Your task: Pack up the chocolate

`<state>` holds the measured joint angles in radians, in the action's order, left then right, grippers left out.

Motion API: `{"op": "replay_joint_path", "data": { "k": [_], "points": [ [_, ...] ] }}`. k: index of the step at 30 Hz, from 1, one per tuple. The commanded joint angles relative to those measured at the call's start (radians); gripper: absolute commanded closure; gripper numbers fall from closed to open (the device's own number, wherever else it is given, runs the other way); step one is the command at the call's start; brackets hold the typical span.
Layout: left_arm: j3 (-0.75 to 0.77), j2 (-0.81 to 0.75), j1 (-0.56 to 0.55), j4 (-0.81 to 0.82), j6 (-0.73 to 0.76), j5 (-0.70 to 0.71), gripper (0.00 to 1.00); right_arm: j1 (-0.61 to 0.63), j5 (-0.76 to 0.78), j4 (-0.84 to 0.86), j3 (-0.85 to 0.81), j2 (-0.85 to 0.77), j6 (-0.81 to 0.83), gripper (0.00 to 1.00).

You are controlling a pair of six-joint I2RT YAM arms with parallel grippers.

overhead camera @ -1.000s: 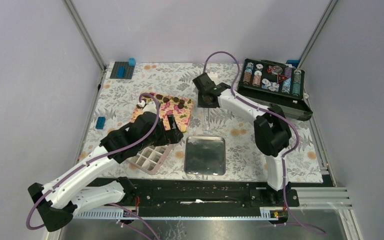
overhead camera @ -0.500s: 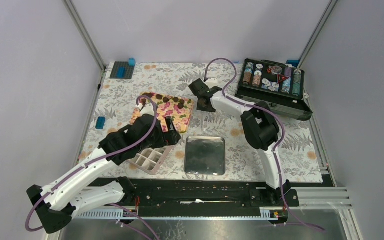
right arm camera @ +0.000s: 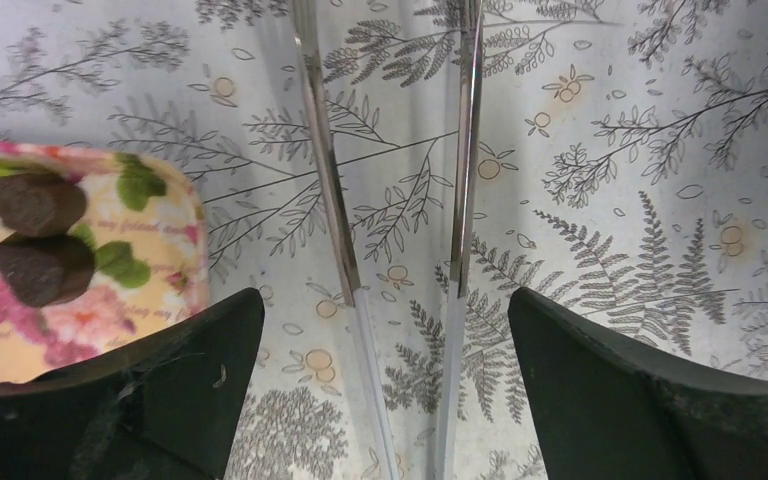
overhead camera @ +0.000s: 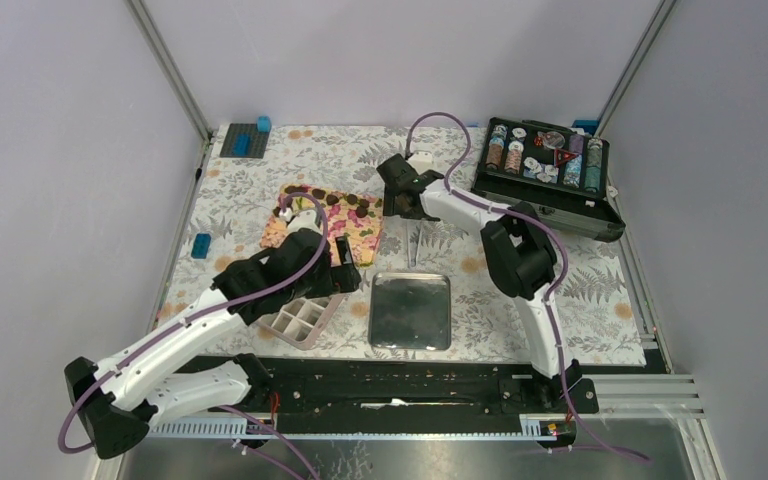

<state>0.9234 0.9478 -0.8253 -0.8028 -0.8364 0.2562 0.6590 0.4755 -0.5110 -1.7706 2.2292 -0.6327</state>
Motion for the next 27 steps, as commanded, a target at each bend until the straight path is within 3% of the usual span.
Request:
{"op": "replay_joint_path", "data": {
  "k": [1,4,8,14,21,27],
  "points": [
    [0.063,0.024,0.005,-0.005,0.031,0.095,0.01,-0.003,-0.021,0.03,-0.028,-0.188,0.085,0.0],
    [0.095,0.054,0.007,-0.01,0.053,0.118,0.01,-0.001,-0.001,0.013,-0.025,-0.303,0.127,0.0],
    [0.14,0.132,0.014,0.03,0.127,0.016,0.01,-0.003,0.044,-0.032,-0.021,-0.466,0.215,0.0],
    [0.253,0.33,0.015,0.059,0.148,0.009,0.01,-0.002,0.077,0.031,0.242,-0.817,0.286,0.01],
    [0.491,0.662,0.014,0.051,0.151,0.082,0.01,-0.001,0.13,-0.075,0.481,-1.17,0.216,0.0],
    [0.708,0.929,0.014,0.042,0.127,0.097,0.01,-0.001,0.139,-0.236,0.569,-1.398,0.139,0.0]
  ]
}}
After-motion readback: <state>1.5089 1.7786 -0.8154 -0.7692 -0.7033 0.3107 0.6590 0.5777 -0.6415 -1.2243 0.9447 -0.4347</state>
